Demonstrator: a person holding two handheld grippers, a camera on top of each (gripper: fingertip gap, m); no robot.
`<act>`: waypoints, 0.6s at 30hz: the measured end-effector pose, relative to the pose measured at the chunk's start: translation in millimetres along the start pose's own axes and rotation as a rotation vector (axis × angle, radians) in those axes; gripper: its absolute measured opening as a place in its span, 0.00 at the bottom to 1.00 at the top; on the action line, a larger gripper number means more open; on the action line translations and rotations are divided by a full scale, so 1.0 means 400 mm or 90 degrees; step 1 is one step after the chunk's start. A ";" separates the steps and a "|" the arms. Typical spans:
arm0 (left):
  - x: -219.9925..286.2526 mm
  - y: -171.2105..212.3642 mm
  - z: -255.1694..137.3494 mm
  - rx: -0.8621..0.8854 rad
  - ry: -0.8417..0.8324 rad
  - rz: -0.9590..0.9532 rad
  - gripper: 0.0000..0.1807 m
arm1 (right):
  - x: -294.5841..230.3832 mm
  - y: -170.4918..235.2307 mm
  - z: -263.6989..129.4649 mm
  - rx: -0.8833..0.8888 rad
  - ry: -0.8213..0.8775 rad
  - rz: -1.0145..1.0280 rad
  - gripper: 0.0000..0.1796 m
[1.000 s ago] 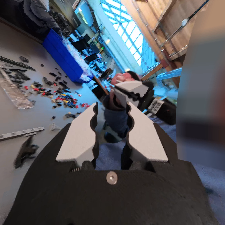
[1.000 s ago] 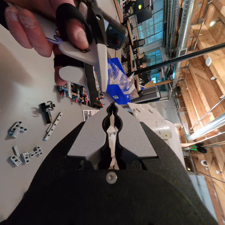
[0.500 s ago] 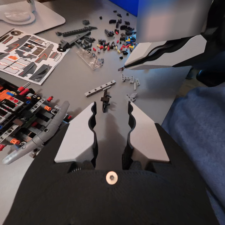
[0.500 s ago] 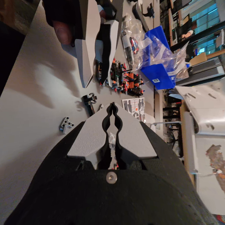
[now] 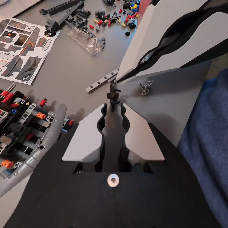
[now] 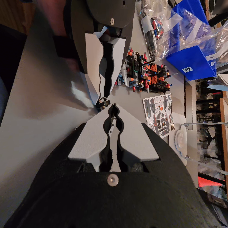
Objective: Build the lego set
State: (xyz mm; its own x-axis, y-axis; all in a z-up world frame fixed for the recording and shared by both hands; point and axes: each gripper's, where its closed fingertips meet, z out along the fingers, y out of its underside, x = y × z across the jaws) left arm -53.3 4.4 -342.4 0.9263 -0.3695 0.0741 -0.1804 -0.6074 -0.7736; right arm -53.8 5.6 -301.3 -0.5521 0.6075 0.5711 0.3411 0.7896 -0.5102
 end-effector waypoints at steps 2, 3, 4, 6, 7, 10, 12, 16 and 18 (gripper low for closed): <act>-0.002 -0.001 0.012 -0.009 -0.013 0.015 0.10 | 0.010 -0.005 -0.005 0.007 -0.003 0.010 0.00; -0.005 -0.002 0.017 -0.011 -0.020 0.020 0.09 | 0.017 -0.006 -0.008 0.012 -0.004 0.019 0.00; -0.003 -0.001 0.022 -0.011 -0.017 0.020 0.07 | 0.024 -0.007 -0.014 0.016 -0.004 0.025 0.00; -0.011 -0.002 0.025 -0.011 -0.032 0.025 0.06 | 0.040 -0.005 -0.027 0.020 0.000 0.034 0.00; -0.012 -0.004 0.026 -0.011 -0.038 0.039 0.05 | 0.048 -0.003 -0.034 0.021 0.006 0.035 0.00; -0.014 -0.034 0.016 0.005 -0.061 0.068 0.05 | 0.075 0.006 -0.057 0.030 0.025 0.042 0.00; -0.033 -0.076 -0.001 0.021 -0.090 0.097 0.05 | 0.102 0.012 -0.076 0.036 0.049 0.039 0.00; -0.103 -0.170 -0.027 0.055 -0.149 0.147 0.05 | 0.185 0.014 -0.126 0.061 0.129 0.029 0.00; -0.134 -0.217 -0.028 0.073 -0.171 0.182 0.05 | 0.231 0.007 -0.150 0.075 0.175 0.012 0.00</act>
State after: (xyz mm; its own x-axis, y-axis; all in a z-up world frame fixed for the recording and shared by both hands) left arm -91.1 68.9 -272.2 0.9002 -0.3064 -0.3094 -0.4195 -0.4191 -0.8052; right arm -58.3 69.1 -211.5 -0.3138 0.6358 0.7052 0.2494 0.7718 -0.5849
